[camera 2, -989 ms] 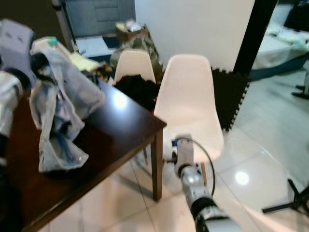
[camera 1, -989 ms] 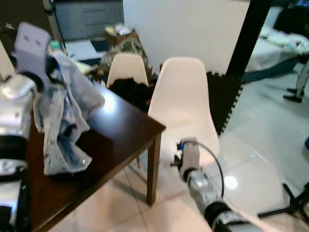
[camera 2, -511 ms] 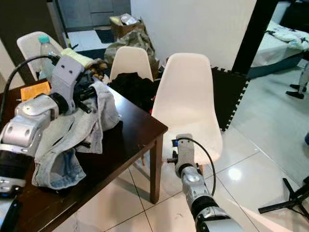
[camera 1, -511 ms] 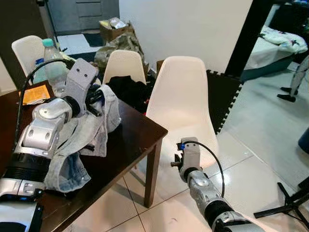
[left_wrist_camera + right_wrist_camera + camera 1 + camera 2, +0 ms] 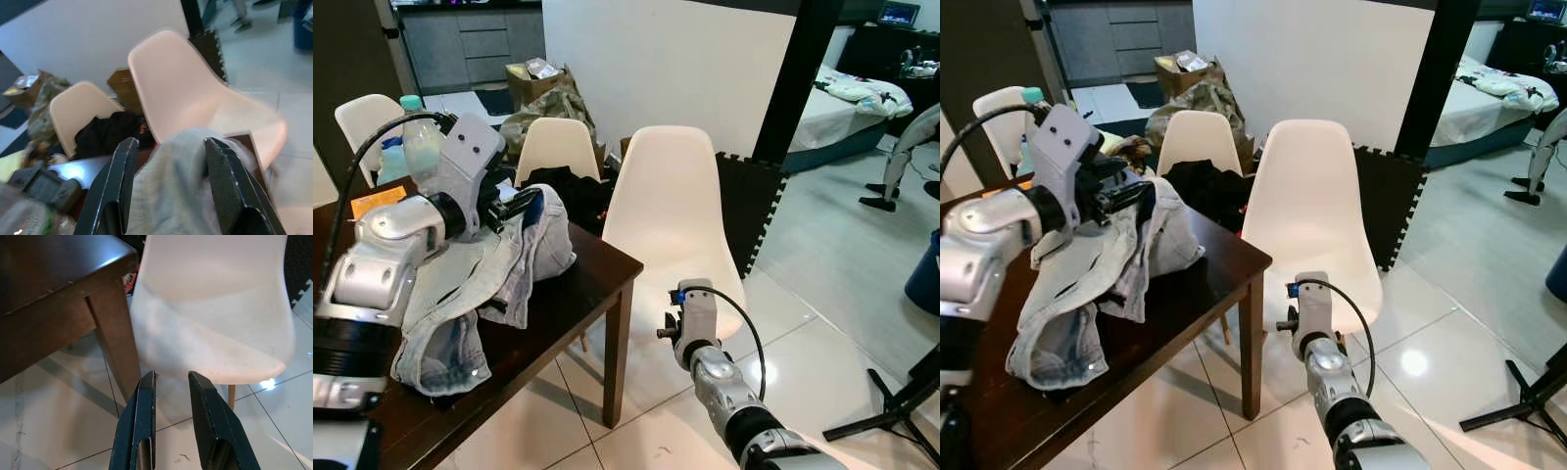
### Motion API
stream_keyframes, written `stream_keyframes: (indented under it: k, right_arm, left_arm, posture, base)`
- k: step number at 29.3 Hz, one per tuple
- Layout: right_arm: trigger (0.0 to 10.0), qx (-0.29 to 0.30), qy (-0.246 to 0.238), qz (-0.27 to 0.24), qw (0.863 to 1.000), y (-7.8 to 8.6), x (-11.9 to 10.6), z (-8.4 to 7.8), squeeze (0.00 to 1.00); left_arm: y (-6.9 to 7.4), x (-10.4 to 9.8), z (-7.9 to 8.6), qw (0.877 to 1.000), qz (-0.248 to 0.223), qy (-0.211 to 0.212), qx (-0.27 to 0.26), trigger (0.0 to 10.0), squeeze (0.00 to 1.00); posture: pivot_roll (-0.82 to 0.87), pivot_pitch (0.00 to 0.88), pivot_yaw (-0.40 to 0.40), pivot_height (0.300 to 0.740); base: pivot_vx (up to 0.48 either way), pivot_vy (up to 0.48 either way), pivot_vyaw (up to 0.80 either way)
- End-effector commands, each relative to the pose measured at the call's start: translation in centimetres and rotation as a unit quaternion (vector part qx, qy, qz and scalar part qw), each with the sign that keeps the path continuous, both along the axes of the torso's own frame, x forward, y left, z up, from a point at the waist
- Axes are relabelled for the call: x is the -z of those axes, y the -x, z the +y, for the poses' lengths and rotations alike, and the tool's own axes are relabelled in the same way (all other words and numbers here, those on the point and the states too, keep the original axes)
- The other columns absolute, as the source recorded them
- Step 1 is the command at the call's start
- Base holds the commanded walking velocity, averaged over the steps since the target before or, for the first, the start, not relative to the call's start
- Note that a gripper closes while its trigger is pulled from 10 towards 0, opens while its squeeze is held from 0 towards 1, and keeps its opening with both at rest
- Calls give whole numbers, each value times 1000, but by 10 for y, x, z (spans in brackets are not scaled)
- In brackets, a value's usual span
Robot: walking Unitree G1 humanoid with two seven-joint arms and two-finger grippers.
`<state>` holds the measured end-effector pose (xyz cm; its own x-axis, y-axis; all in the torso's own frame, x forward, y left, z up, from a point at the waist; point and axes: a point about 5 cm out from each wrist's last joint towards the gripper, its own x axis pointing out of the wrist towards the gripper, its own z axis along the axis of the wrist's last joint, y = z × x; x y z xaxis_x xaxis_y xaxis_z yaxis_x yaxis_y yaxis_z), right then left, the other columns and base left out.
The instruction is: Hang hanger
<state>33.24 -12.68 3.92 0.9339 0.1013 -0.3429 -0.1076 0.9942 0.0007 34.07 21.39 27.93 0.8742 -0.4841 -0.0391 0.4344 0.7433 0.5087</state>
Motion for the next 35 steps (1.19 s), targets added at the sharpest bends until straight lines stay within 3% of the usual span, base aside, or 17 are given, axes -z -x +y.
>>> stream_keyframes:
  k: [1, 2, 3, 5, 8, 14, 16, 17, 18, 19, 20, 24, 26, 28, 29, 32, 35]
  right_arm:
    - [10000, 0, 0, 8, 1000, 0, 1, 0, 0]
    - [10000, 0, 0, 8, 1000, 0, 1, 0, 0]
    - [10000, 0, 0, 8, 1000, 0, 1, 0, 0]
    - [10000, -2, 1, 9, 1000, 0, 1, 0, 0]
    - [10000, -3, 0, 10, 1000, 0, 2, 2, 0]
    - [10000, -3, -1, 10, 1000, 1, 2, 2, 0]
    - [10000, 1, -5, 8, 1000, 1, 2, 0, 0]
    - [10000, 1, -5, 8, 1000, 1, 2, 0, 0]
    - [10000, 6, -9, 5, 1000, 0, 1, -2, 0]
    - [10000, 6, -9, 5, 1000, 0, 1, -2, 0]
    - [10000, 9, -12, 3, 1000, 0, 1, -3, 0]
    - [10000, 15, -13, 2, 1000, 0, 1, -4, 0]
    - [10000, 29, 2, 10, 1000, 3, 4, -9, 0]
    - [10000, 33, 11, 15, 999, 4, 7, -10, 0]
    - [10000, 33, 11, 15, 999, 4, 7, -10, 0]
    - [10000, 59, 30, 31, 997, 10, 14, -22, 0]
    - [10000, 66, 35, 35, 997, 11, 15, -25, 0]
  left_arm:
    - [1, 19, 8, 996, 46, -72, -22, 10000, 0]
    - [1, 27, 15, 990, 64, -120, -41, 10000, 0]
    - [1, 27, 15, 990, 64, -120, -41, 10000, 0]
    - [1, 42, 25, 977, 93, -181, -66, 10000, 0]
    - [0, 52, 29, 972, 107, -192, -86, 10000, 0]
    - [-2, 50, 29, 973, 100, -177, -105, 10000, 0]
    - [-11, 21, 14, 992, 9, -56, -112, 10000, 0]
    - [-11, 21, 14, 992, 9, -56, -112, 10000, 0]
    - [-13, 7, 2, 994, -41, 18, -102, 10000, 0]
    - [-13, 7, 2, 994, -41, 18, -102, 10000, 0]
    - [-13, -1, -5, 991, -70, 66, -96, 10000, 0]
    - [-12, -5, -15, 988, -95, 94, -83, 10000, 0]
    - [-7, 0, -46, 981, -103, 162, -32, 10000, 0]
    - [-6, 5, -57, 978, -95, 186, -11, 10000, 0]
    - [-6, 5, -57, 978, -95, 186, -11, 10000, 0]
    - [-2, 31, -89, 980, -44, 186, 59, 10000, 0]
    - [-1, 37, -95, 980, -34, 185, 72, 10000, 0]
  posture:
    - [100, 0, -17, 740]
    - [101, 0, -17, 740]
    - [101, 0, -17, 740]
    - [103, 0, -18, 740]
    - [99, 0, -14, 740]
    - [98, 0, -14, 740]
    - [97, 0, -11, 740]
    - [97, 0, -11, 740]
    - [96, 0, -9, 740]
    - [96, 0, -9, 740]
    - [95, 0, -8, 740]
    - [92, 0, -7, 740]
    - [88, 0, -9, 740]
    - [83, 0, -8, 740]
    - [83, 0, -8, 740]
    - [66, 0, -3, 740]
    - [65, 0, -3, 740]
  base:
    - [0, 0, 0]
    - [0, 0, 0]
    - [0, 0, 0]
    - [0, 0, 0]
    - [0, 0, 0]
    - [0, 0, 0]
    - [0, 0, 0]
    - [0, 0, 0]
    - [0, 0, 0]
    - [0, 0, 0]
    - [0, 0, 0]
    - [0, 0, 0]
    - [0, 0, -800]
    - [0, 0, -800]
    - [0, 0, -800]
    - [0, 0, -800]
    - [0, 0, -800]
